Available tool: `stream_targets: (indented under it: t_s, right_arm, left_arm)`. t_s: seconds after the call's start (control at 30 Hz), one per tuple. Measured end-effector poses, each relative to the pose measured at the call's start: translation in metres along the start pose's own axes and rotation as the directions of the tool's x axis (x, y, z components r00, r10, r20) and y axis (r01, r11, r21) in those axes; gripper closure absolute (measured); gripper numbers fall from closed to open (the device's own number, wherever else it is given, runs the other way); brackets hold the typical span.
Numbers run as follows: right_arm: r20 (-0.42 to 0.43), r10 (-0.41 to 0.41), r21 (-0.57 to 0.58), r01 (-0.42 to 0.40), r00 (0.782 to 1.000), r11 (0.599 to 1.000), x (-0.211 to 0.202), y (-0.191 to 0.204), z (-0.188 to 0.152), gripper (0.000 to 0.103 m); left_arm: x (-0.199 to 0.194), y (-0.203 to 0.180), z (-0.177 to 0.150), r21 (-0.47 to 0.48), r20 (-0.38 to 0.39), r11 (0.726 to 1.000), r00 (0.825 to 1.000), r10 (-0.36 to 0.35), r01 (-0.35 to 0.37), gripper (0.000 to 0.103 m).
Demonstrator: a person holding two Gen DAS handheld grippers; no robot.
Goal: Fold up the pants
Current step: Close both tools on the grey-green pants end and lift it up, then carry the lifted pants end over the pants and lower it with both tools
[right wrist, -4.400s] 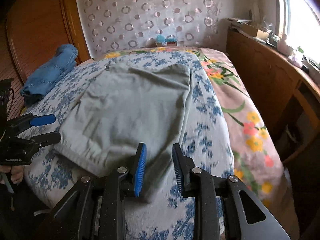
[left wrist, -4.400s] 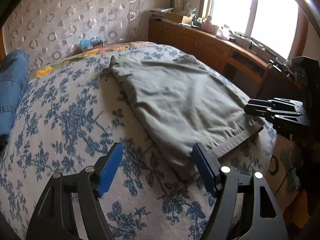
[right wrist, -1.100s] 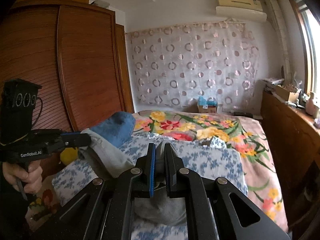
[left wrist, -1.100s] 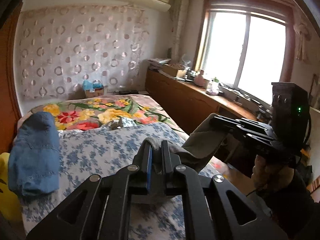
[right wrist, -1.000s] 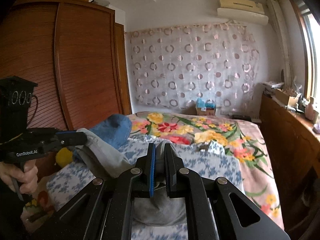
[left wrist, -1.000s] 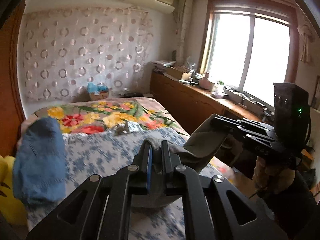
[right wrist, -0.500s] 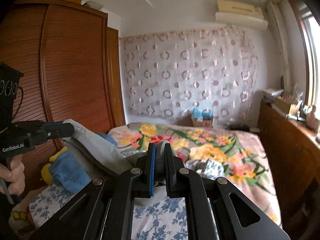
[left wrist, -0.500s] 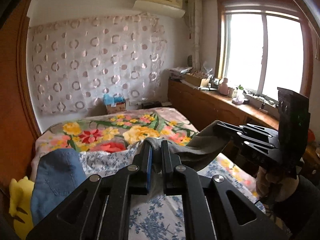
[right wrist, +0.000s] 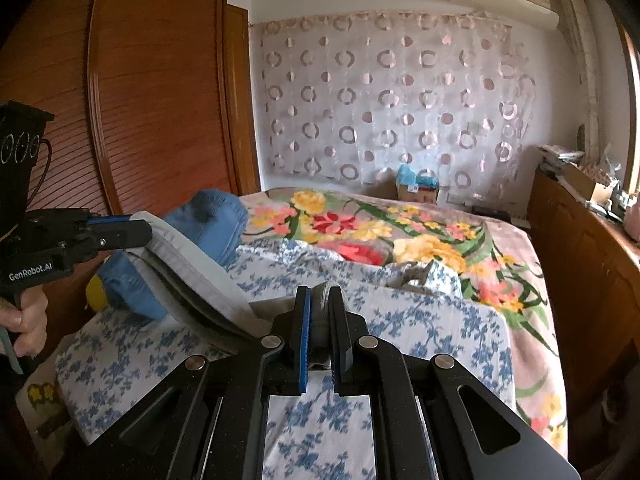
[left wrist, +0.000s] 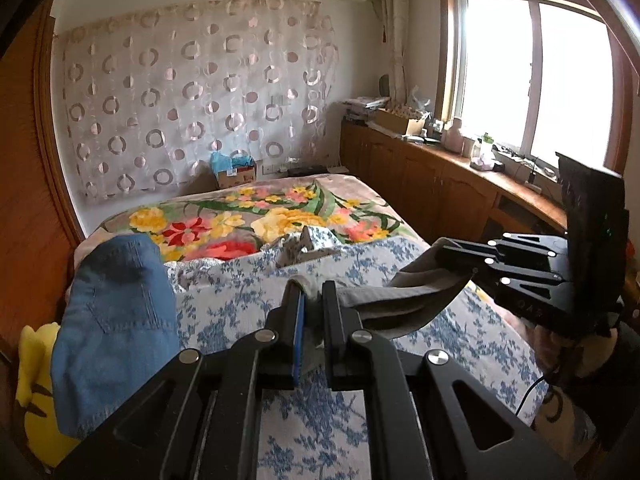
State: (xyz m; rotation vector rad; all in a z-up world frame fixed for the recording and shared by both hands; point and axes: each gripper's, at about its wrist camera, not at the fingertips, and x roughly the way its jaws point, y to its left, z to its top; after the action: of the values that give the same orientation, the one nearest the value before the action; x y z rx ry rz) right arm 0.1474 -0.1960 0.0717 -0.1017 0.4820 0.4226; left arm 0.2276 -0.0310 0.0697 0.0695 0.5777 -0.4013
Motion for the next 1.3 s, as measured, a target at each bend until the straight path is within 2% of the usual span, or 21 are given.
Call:
stream_targets:
  t_s: [0.27, 0.7, 1.1, 1.3]
  right_arm:
    - [-0.026, -0.002, -0.007, 0.001, 1.0, 1.0, -0.043, 0.001, -0.016, 0.095]
    - [-0.058, 0.022, 0.02, -0.021, 0.998, 1.0, -0.077, 0.015, -0.042, 0.095]
    - [-0.069, 0.039, 0.054, -0.036, 0.997, 0.998, -0.089, 0.028, -0.077, 0.095]
    - [-0.072, 0.063, 0.133, -0.053, 0.995, 0.99, -0.093, 0.02, -0.086, 0.095]
  left_arm:
    - [-0.02, -0.02, -0.026, 0.034, -0.026, 0.999, 1.0, -0.009, 0.01, 0.094]
    - [-0.05, -0.046, -0.074, 0.047, -0.034, 0.997, 0.998, -0.052, 0.053, 0.094]
    - [-0.07, -0.052, -0.135, -0.006, -0.059, 0.998, 0.996, -0.065, 0.065, 0.094]
    - [-0.074, -0.053, -0.161, -0.05, -0.077, 0.997, 0.995, -0.071, 0.067, 0.094]
